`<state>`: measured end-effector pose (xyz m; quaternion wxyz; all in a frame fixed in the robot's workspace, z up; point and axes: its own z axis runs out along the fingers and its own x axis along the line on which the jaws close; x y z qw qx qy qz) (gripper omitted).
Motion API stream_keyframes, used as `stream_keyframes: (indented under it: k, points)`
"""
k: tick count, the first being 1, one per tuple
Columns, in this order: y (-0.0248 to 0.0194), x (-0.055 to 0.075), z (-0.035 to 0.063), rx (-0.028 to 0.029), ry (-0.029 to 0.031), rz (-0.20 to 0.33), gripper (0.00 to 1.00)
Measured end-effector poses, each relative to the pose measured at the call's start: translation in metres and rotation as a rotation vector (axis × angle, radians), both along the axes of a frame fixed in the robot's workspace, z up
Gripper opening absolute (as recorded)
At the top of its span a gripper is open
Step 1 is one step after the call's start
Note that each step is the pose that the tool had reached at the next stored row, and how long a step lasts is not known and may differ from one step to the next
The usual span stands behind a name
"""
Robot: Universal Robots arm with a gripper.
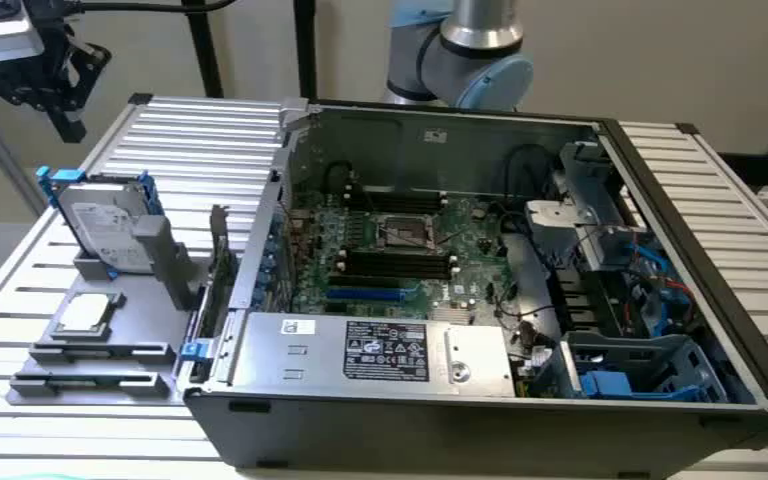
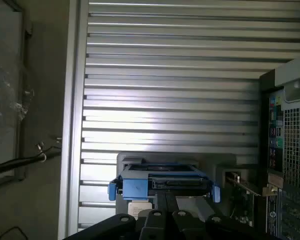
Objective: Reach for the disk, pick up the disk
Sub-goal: 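Pick up the disk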
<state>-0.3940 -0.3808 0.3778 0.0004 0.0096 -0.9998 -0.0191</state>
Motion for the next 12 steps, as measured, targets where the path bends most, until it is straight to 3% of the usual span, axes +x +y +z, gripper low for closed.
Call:
stream_keyframes:
  k: [12]
  points:
    - [0.0000, 0.0000, 0.0000, 0.0000, -0.0001, 0.000, 0.11]
